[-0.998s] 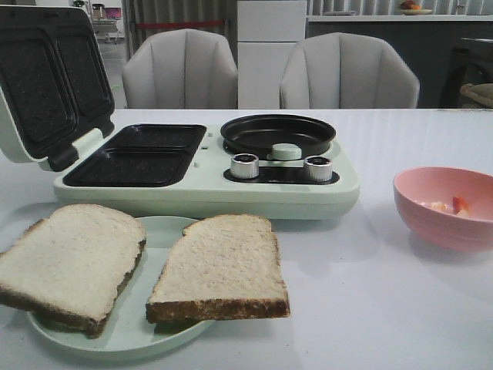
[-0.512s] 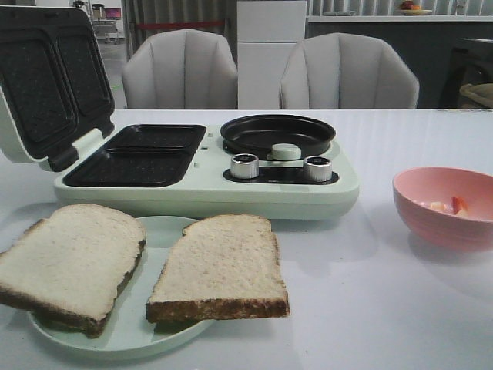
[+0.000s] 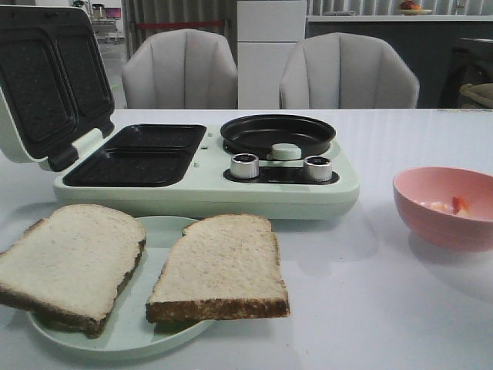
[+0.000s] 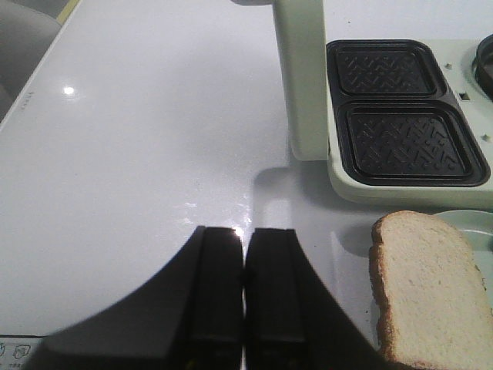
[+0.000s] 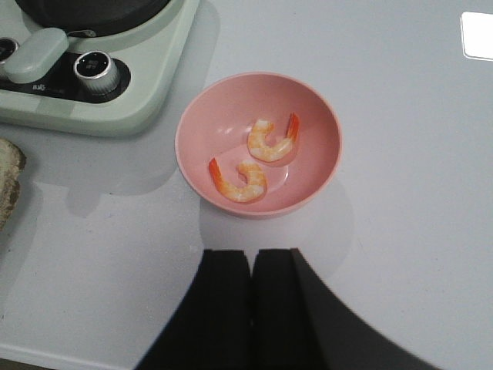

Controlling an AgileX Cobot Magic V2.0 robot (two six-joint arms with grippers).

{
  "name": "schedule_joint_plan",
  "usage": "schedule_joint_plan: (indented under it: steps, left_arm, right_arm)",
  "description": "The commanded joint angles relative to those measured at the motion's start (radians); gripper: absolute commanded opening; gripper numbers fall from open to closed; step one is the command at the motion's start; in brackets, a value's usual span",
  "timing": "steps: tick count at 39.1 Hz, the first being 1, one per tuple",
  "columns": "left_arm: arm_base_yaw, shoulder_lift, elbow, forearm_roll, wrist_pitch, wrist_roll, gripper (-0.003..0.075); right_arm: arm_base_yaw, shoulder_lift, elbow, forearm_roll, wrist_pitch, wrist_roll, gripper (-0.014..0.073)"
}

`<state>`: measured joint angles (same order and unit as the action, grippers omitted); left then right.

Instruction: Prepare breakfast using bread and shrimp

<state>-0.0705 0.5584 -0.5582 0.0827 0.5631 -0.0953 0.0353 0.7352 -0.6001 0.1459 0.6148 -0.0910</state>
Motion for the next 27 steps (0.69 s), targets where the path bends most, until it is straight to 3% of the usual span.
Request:
schedule_joint_plan:
  steps: [1,5,7,11,18,23,27]
  left_arm:
    - [0.0,0.008,-0.03,0.004,-0.09,-0.007,0.0286]
    - [-0.003,0.008,-0.03,0.002,-0.108,-0.007,0.0558]
    - [-0.026,0.018,-0.03,0.002,-0.117,0.003,0.0613]
    - [-0.169,0.054,-0.03,0.078,-0.129,0.119,0.0617]
    - [-0.505,0.141,-0.03,0.447,0.033,0.121,0.0617]
    - [-0.704,0.223,-0.017,0.597,0.169,0.118,0.0617]
    - [-0.822,0.288,0.043,0.717,0.198,0.095,0.0616]
  right_arm:
    - [-0.003,0.003,-0.035,0.005,-0.076,-0.005,0.0294]
    - [-0.003,0.003,-0.035,0.003,-0.078,-0.005,0.0556]
    - [-0.003,0.003,-0.035,0.003,-0.079,-0.005,0.0591]
    - [-0.003,0.003,-0.035,0.005,-0.077,-0.005,0.0591]
    - [-0.003,0.003,-0.035,0.005,-0.077,-0.005,0.0591]
    - [-0.003,0.003,-0.035,0.005,-0.077,-0.005,0.0591]
    - [-0.003,0.003,-0.035,0.005,-0.077,-0.005,0.0591]
